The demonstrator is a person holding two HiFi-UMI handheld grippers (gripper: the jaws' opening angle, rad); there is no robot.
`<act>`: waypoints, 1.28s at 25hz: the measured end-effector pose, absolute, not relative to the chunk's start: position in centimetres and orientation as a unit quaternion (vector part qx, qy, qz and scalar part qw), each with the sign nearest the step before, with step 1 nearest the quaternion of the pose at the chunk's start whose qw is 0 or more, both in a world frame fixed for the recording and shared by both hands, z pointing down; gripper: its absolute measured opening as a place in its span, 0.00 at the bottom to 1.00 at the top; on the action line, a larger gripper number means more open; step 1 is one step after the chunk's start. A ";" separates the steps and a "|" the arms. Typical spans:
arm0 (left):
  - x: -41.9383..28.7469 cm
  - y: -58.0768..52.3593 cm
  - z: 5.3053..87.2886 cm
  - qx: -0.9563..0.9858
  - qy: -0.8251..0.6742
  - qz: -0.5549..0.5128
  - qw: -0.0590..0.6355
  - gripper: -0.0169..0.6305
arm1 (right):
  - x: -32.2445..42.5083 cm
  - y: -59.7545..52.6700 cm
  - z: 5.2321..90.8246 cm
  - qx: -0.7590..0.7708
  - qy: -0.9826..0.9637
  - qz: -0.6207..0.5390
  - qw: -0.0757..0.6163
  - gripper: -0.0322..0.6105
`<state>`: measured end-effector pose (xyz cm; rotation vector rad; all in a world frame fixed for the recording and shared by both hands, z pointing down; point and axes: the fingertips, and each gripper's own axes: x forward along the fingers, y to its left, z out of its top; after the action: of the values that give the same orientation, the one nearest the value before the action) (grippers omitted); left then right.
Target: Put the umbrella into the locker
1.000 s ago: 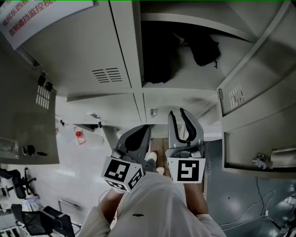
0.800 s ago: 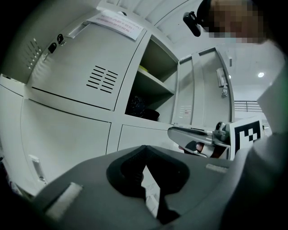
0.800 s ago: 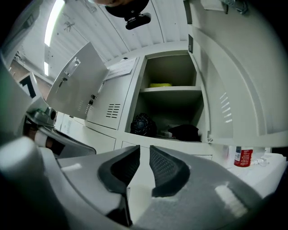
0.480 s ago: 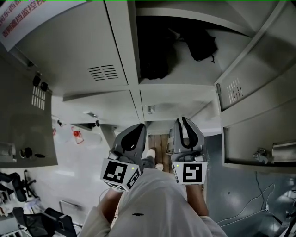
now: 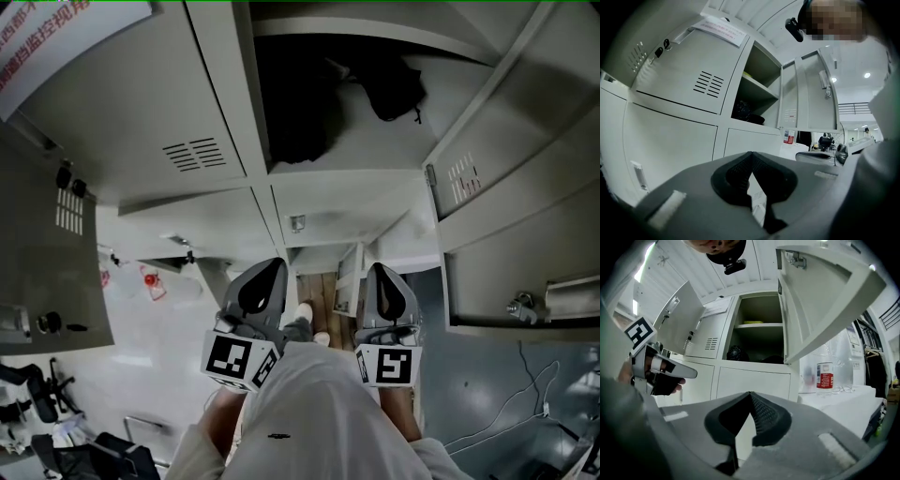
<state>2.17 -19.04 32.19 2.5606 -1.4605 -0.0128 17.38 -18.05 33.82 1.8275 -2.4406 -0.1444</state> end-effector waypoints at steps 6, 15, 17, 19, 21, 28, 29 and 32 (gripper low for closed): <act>2.1 -18.8 33.0 0.866 -0.491 0.008 0.094 0.05 | 20.8 -17.2 34.0 0.632 -0.774 -0.038 0.031 0.05; 2.6 -18.5 33.2 0.866 -0.490 0.001 0.098 0.05 | 23.9 -16.7 34.1 0.654 -0.755 -0.044 0.028 0.05; 2.7 -18.4 33.2 0.866 -0.490 0.000 0.098 0.05 | 24.2 -16.6 34.0 0.657 -0.752 -0.045 0.025 0.05; 2.8 -18.5 33.2 0.866 -0.490 -0.001 0.098 0.05 | 24.4 -16.6 34.0 0.659 -0.751 -0.043 0.022 0.05; 3.0 -18.5 33.1 0.867 -0.489 -0.001 0.096 0.05 | 24.5 -16.6 33.9 0.660 -0.750 -0.044 0.019 0.05; 3.2 -18.8 33.0 0.868 -0.488 -0.002 0.093 0.05 | 24.8 -17.0 33.8 0.659 -0.751 -0.040 0.015 0.05; 3.3 -18.9 33.0 0.868 -0.487 -0.001 0.093 0.05 | 24.8 -17.0 33.9 0.659 -0.751 -0.039 0.015 0.05; 3.5 -18.9 33.0 0.869 -0.485 0.000 0.094 0.05 | 24.7 -17.1 34.0 0.657 -0.753 -0.039 0.018 0.05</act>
<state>3.52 -18.89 33.04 2.5784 -1.4395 -0.0003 24.70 -17.13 33.98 2.0402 -2.3386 -0.1200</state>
